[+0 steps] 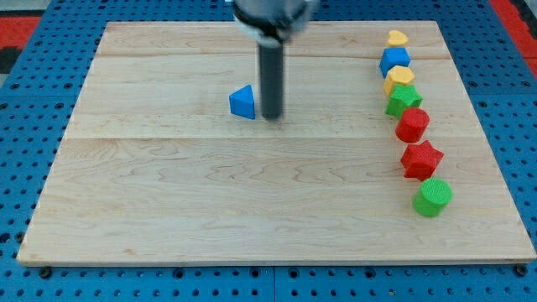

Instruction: Move the green circle towards the center

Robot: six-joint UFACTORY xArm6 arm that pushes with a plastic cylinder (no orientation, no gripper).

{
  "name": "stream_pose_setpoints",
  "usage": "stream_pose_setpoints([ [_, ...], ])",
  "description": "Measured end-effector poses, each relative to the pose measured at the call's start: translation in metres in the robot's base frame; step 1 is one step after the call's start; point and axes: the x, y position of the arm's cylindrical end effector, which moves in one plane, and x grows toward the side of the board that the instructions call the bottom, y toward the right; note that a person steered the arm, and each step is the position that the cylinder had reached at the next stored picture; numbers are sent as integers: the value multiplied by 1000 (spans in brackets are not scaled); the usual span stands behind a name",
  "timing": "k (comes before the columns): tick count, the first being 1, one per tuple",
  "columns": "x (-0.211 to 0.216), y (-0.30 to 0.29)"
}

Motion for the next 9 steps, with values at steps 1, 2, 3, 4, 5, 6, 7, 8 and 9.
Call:
stream_pose_setpoints([
  [1,85,86],
  [2,170,79],
  [3,165,172],
  [4,160,214],
  [5,119,136],
  [6,124,103],
  [7,127,193],
  [8,79,193],
  [9,101,40],
])
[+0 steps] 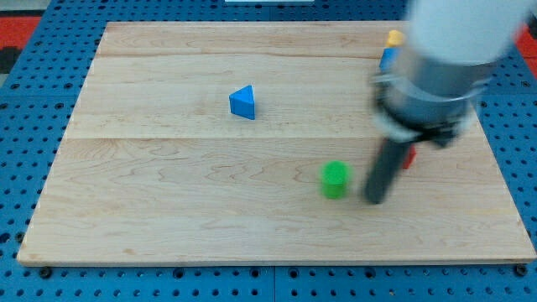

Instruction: Move the green circle towards the center

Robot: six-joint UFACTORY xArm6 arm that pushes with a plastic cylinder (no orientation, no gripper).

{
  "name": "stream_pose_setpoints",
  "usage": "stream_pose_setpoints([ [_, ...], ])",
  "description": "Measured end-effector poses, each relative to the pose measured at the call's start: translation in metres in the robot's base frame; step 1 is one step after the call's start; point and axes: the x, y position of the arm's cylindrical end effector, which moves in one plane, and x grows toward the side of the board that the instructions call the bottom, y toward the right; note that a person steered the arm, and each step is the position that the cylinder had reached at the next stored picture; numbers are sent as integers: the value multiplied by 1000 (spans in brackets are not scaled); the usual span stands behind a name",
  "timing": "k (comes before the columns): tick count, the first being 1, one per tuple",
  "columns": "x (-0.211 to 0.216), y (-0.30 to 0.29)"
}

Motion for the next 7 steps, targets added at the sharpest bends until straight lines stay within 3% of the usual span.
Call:
stream_pose_setpoints([
  [1,-10,-18],
  [2,-21,-135],
  [3,20,-144],
  [5,-22,-287],
  [7,-62,-237],
])
